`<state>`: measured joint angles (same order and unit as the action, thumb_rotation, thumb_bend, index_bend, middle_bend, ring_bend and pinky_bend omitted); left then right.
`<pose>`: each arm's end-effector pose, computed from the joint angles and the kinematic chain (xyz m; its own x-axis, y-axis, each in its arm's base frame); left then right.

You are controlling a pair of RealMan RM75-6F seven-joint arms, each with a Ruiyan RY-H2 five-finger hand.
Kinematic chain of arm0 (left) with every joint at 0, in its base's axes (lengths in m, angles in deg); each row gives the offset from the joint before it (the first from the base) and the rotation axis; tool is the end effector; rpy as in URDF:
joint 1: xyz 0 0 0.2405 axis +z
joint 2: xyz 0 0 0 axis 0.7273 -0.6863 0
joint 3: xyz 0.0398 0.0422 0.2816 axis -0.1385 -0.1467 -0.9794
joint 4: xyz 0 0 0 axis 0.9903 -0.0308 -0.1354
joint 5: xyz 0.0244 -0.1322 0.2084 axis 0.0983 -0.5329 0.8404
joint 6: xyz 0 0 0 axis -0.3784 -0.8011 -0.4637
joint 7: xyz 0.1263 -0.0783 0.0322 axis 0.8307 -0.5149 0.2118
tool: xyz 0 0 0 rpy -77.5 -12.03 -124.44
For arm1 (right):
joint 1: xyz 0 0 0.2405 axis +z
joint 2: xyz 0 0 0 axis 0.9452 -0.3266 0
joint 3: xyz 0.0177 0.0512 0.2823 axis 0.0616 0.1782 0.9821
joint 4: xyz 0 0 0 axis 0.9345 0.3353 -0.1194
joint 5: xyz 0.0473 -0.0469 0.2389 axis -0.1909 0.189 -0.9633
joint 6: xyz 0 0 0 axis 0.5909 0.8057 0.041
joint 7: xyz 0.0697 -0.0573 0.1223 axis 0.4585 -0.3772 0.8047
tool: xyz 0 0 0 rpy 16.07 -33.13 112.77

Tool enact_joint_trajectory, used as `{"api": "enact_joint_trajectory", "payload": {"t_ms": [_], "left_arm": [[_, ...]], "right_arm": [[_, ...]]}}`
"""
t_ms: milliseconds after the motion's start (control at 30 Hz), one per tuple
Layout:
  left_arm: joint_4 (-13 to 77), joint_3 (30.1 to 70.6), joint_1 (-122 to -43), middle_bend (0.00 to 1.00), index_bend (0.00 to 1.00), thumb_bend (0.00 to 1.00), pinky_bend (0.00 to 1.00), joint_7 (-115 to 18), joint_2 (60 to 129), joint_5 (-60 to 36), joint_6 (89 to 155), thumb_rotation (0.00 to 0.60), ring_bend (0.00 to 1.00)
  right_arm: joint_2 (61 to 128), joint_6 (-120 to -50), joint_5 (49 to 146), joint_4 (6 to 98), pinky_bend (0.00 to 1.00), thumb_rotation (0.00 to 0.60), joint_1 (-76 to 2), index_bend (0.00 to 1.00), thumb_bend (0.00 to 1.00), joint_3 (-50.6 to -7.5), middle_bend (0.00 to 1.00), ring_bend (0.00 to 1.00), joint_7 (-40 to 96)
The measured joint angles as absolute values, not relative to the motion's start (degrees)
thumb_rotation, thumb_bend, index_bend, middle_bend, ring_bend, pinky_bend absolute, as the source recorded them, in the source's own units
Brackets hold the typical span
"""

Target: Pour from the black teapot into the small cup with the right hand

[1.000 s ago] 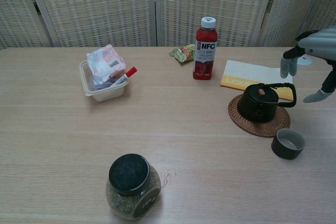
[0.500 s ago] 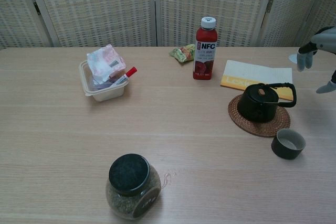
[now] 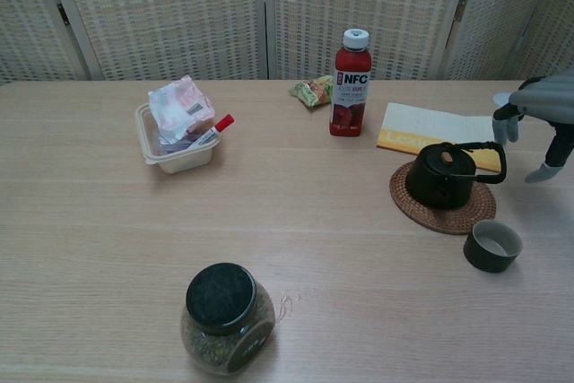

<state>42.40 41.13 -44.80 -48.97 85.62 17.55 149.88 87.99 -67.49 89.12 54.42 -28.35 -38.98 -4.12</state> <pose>-0.3741 0.1355 0.0933 0.3962 -0.0073 0.9181 0.9181 0.0129 -0.3961 -0.3013 -0.4006 0.0166 0.7734 -0.3439 0.5325 -0.6252 -0.2752 0.7303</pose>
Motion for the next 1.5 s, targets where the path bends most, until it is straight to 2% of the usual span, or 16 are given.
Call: {"api": "enact_joint_trajectory", "payload": {"t_ms": [633,933,1033,1267,1500], "left_arm": [[41.91,41.14,-44.8,0.0,0.0,0.01,0.0,-49.52,85.71,17.71,149.94,0.6,0.0],[41.87,41.14,-44.76,0.0,0.0,0.01,0.0,-49.74,85.67,17.81,150.04,0.6,0.0],[42.06,41.13,-44.85,0.0,0.0,0.01,0.0,-49.54,85.74,18.08,150.12,0.6,0.0],[42.45,41.07,-44.65,0.0,0.0,0.01,0.0,-49.24,85.48,18.16,150.48,0.6,0.0],[42.55,41.01,-44.33,0.0,0.0,0.01,0.0,-49.22,85.35,17.95,150.7,0.6,0.0]], "right_arm": [[86.18,-70.16,93.74,60.92,0.0,0.521,-31.57,0.38,0.0,-41.18,0.34,0.21,-3.08],[81.71,-76.01,98.32,66.83,0.0,0.521,-33.61,0.38,0.0,-40.94,0.36,0.21,-2.57],[80.82,-76.95,101.25,68.44,0.0,0.539,-34.05,0.38,0.0,-40.88,0.36,0.21,-1.59],[81.3,-76.4,109.05,68.86,0.0,0.546,-34.38,0.38,0.0,-42.07,0.37,0.21,1.39],[83.69,-74.22,111.76,65.91,0.0,0.547,-34.16,0.38,0.0,-42.65,0.39,0.22,3.0]]}}
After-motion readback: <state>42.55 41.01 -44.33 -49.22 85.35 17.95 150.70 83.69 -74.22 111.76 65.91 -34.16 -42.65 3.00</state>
